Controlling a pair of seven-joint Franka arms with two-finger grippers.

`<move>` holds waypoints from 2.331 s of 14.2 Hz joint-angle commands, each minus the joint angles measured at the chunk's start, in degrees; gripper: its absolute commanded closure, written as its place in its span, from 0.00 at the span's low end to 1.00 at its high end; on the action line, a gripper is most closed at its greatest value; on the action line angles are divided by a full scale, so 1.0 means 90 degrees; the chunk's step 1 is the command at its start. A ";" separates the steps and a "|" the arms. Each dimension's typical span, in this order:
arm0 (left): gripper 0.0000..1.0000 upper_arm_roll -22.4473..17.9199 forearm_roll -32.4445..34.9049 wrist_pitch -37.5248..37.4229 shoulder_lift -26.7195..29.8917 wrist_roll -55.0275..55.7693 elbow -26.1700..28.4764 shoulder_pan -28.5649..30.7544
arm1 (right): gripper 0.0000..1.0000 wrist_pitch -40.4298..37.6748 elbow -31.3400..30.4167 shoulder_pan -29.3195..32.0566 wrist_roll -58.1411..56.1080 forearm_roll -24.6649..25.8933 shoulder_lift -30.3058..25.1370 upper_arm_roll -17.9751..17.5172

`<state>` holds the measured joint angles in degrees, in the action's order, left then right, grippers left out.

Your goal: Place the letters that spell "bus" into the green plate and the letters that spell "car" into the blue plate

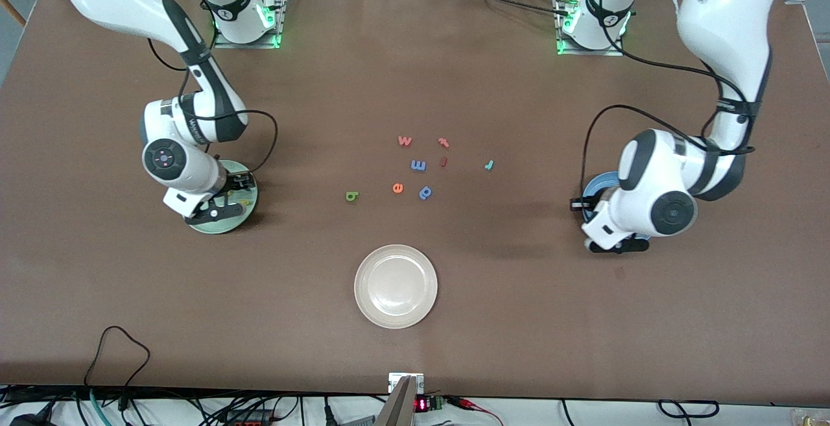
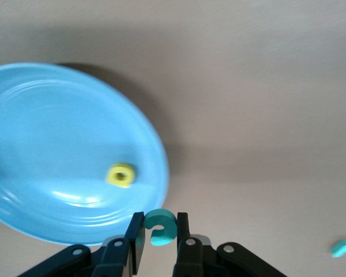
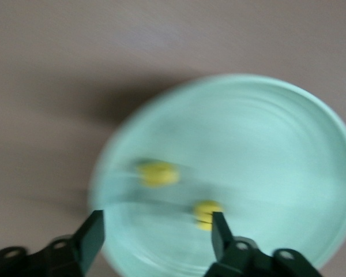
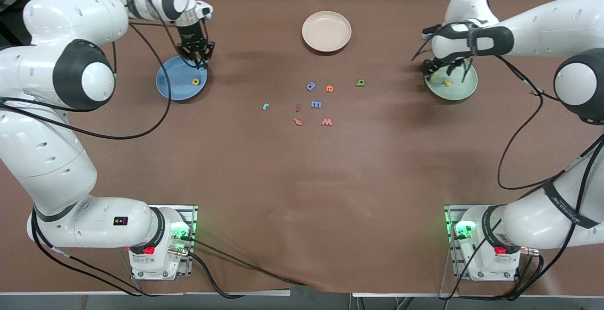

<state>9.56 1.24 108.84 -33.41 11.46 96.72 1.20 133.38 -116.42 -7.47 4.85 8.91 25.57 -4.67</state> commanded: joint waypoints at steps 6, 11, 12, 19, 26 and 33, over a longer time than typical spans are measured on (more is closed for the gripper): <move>0.88 0.0051 0.0204 0.0444 0.0206 -0.0423 0.0648 0.0589 | 0.06 0.0091 0.1118 -0.1824 0.2563 -0.0238 0.0605 -0.0076; 0.87 0.0031 0.0565 0.1315 0.0070 -0.0559 0.0913 0.0940 | 0.08 0.0452 0.1510 -0.2158 0.3483 -0.0238 0.1152 -0.0076; 0.86 0.0032 0.0595 0.1354 0.0031 -0.0657 0.0913 0.0999 | 0.09 0.0501 0.1520 -0.2216 0.3561 -0.0228 0.1230 -0.0076; 0.00 0.0615 0.0585 0.0498 0.0419 -0.0600 0.0971 0.1019 | 0.24 0.0502 0.1764 -0.2451 0.3699 -0.0208 0.1534 -0.0076; 0.00 0.2297 0.0585 0.1059 0.0422 -0.0570 0.1460 0.0543 | 0.44 0.0463 0.1686 -0.2461 0.3670 -0.0199 0.1524 -0.0076; 0.17 0.2239 0.0605 0.1988 -0.0018 0.0338 0.1694 -0.0466 | 0.67 0.0463 0.1578 -0.2470 0.3689 -0.0198 0.1524 -0.0076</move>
<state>30.00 5.24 124.62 -32.94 12.93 111.25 -2.69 138.05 -101.80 -29.25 38.09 7.41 38.71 -5.83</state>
